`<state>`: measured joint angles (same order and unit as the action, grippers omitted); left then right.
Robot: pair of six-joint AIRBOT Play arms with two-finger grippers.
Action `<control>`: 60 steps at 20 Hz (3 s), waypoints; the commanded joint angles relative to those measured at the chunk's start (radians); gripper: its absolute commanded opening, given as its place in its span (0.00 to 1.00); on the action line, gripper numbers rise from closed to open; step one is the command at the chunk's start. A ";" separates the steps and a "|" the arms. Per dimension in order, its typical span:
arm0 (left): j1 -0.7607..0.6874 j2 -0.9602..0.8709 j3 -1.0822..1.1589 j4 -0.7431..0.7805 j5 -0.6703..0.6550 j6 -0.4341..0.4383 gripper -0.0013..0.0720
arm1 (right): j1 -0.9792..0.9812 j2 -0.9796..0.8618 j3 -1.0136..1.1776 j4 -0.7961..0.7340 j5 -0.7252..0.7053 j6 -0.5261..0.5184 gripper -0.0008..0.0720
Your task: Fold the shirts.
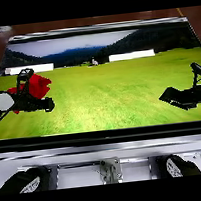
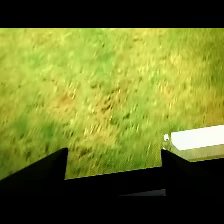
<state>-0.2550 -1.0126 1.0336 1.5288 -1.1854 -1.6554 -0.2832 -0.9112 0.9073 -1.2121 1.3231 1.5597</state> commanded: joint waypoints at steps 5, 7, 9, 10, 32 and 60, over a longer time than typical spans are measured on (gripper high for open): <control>0.000 0.001 0.000 0.000 0.000 0.000 0.97 | 0.000 0.001 0.000 0.000 0.000 0.000 0.93; 0.000 0.001 0.000 0.000 0.000 0.000 0.97 | -0.001 0.001 0.000 0.000 0.000 0.000 0.93; 0.000 0.001 0.000 0.000 0.000 0.000 0.97 | 0.000 0.001 0.000 0.000 0.000 0.000 0.93; 0.000 0.001 0.000 0.000 0.000 0.000 0.97 | -0.001 0.001 0.000 0.000 0.000 0.000 0.93; 0.362 -0.409 0.303 0.080 0.261 -0.093 0.99 | 0.000 0.001 0.000 0.468 -0.021 0.000 0.93; -0.026 -0.183 0.626 -0.101 0.029 0.007 0.07 | 0.000 0.001 0.000 0.078 -0.025 -0.043 0.93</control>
<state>-0.0937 -1.3529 1.6627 1.4281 -1.1374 -1.5913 -0.2832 -0.9112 0.9070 -1.0206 1.3277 1.5318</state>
